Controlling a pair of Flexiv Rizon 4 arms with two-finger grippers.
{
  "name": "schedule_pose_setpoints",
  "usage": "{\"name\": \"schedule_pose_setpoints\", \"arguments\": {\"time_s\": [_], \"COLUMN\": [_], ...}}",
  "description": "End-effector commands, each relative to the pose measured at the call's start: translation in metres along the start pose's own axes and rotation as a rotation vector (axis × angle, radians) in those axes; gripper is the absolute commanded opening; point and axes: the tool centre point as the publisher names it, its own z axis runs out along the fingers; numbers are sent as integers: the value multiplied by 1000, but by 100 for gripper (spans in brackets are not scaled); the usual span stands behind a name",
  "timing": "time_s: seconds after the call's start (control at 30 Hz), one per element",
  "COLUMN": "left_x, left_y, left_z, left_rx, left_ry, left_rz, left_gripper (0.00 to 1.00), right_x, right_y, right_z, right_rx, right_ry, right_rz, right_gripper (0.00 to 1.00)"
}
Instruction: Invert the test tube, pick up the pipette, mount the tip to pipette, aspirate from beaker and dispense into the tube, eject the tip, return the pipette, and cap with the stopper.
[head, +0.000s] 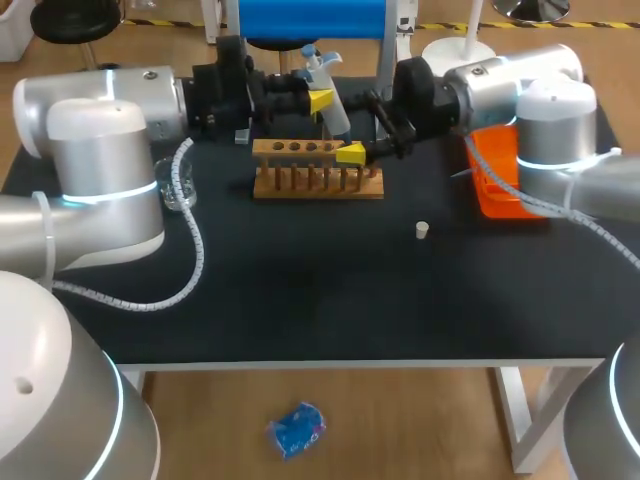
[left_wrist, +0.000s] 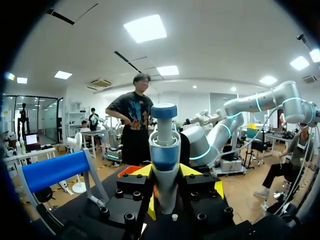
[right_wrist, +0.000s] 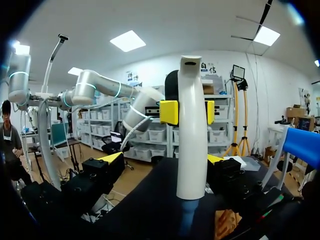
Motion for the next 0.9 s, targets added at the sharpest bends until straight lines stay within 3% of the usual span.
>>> {"name": "schedule_pose_setpoints", "arguments": {"time_s": [0.03, 0.4, 0.53, 0.9], "left_x": [-2, 2, 7, 2], "left_y": [1, 0, 6, 9], "left_z": [2, 2, 3, -10], "left_rx": [1, -26, -84, -133], "left_ry": [7, 39, 55, 10], "left_rz": [-2, -18, -31, -37], "left_gripper": [0, 0, 0, 0], "right_x": [-4, -12, -16, -14], "right_y": [-1, -2, -2, 3], "right_z": [2, -4, -8, -19], "right_rx": [-1, 17, 27, 55], "right_ry": [11, -7, -17, -28], "right_rz": [1, 3, -1, 5], "right_gripper": [100, 100, 100, 100]}}
